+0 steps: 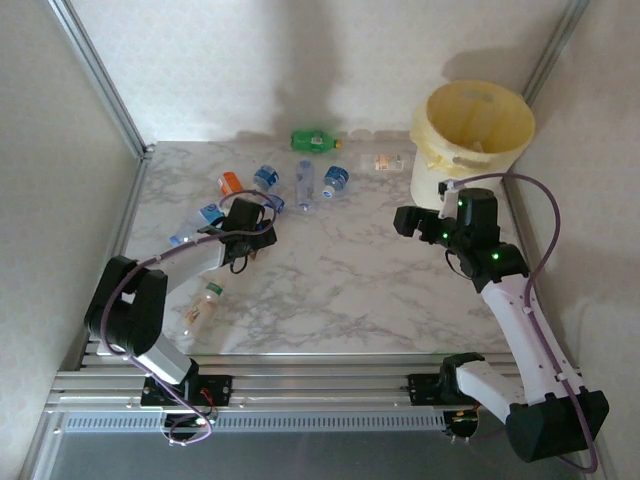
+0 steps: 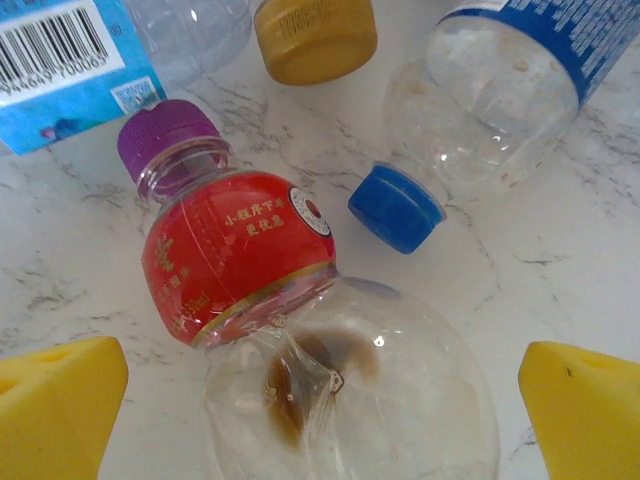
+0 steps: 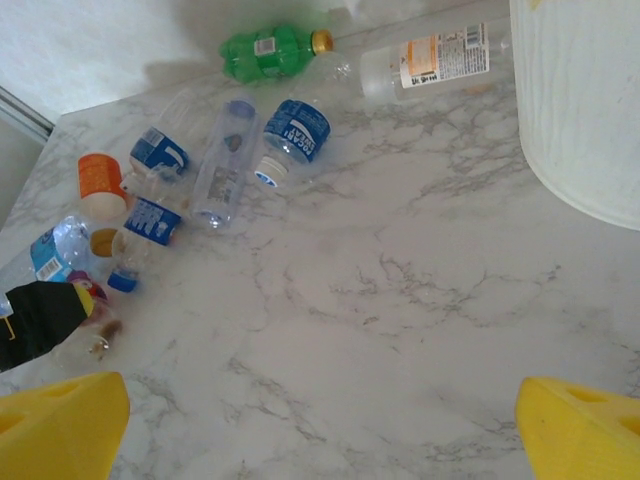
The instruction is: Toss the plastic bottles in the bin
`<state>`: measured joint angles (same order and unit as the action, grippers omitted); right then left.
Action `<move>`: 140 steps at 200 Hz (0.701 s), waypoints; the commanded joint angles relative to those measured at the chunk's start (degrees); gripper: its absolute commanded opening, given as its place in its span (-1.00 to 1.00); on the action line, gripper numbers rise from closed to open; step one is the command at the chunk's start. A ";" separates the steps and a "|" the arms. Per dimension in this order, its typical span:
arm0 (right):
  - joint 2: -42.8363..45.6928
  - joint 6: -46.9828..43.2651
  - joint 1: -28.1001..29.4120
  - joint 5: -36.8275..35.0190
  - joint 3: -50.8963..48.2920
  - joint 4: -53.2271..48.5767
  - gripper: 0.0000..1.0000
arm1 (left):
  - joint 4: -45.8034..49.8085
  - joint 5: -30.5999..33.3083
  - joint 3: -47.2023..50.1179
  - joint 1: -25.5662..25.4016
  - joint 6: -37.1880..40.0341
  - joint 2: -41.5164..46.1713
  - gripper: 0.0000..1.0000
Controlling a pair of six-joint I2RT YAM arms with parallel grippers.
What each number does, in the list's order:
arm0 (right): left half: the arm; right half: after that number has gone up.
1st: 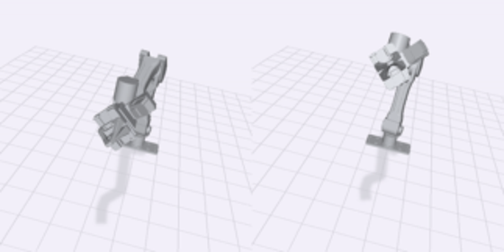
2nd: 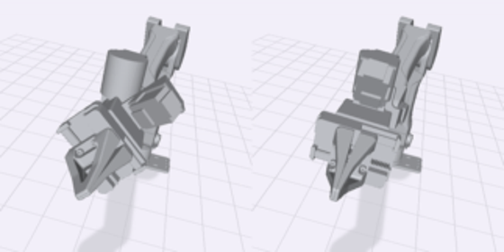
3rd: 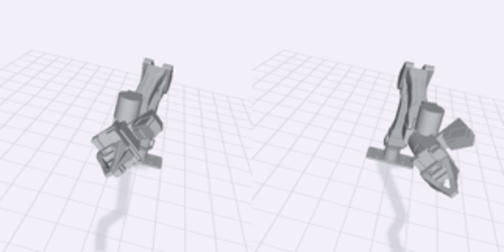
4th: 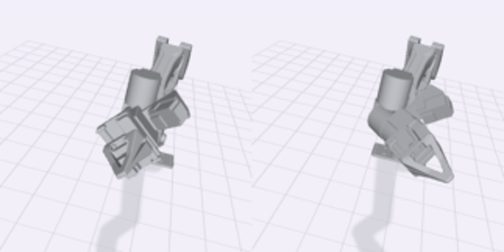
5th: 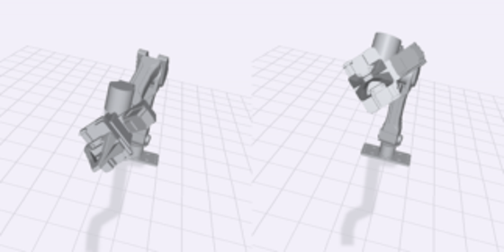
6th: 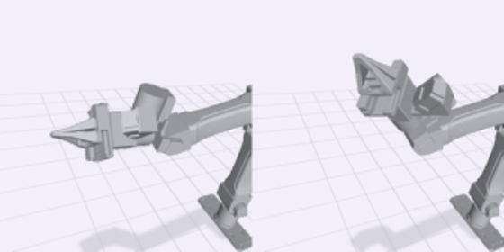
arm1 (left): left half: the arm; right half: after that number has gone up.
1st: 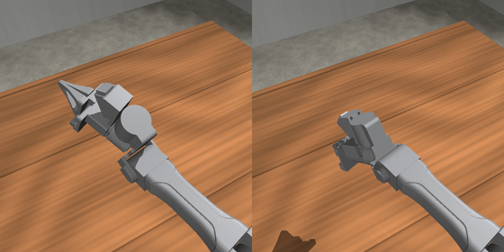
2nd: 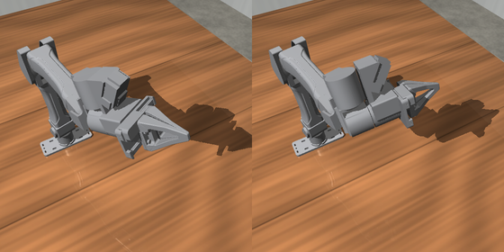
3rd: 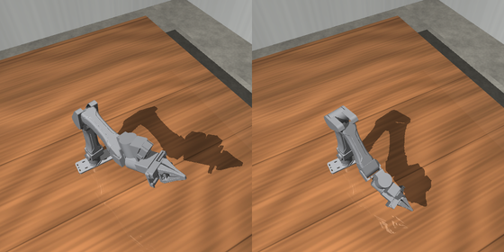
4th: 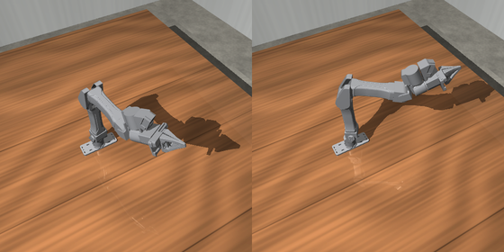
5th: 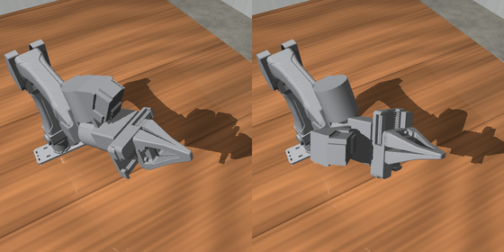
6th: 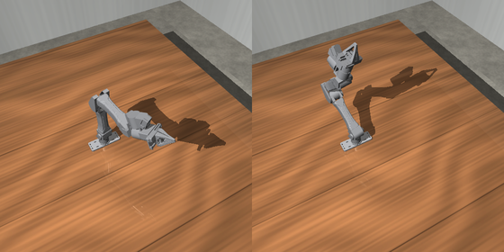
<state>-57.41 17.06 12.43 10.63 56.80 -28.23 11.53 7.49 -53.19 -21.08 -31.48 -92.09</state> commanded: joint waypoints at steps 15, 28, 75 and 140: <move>0.79 -1.74 0.48 1.23 -1.42 -0.80 0.98 | -1.45 -1.77 -0.59 0.95 -1.30 -2.90 0.99; 0.95 -1.85 0.49 1.26 -1.68 -0.73 0.98 | -1.84 -1.60 -0.52 1.02 -1.39 -3.93 0.99; 1.62 -2.25 0.54 1.05 -2.73 -0.56 0.98 | -3.03 -2.29 0.83 1.04 -0.69 -5.34 0.86; 1.70 -1.96 0.49 0.87 -2.94 -0.55 0.98 | -4.06 -3.76 4.71 0.91 0.98 1.70 0.36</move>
<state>-56.36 15.66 12.43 10.74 54.19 -28.58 7.55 4.62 -50.35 -20.51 -31.40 -94.96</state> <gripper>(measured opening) 0.991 0.716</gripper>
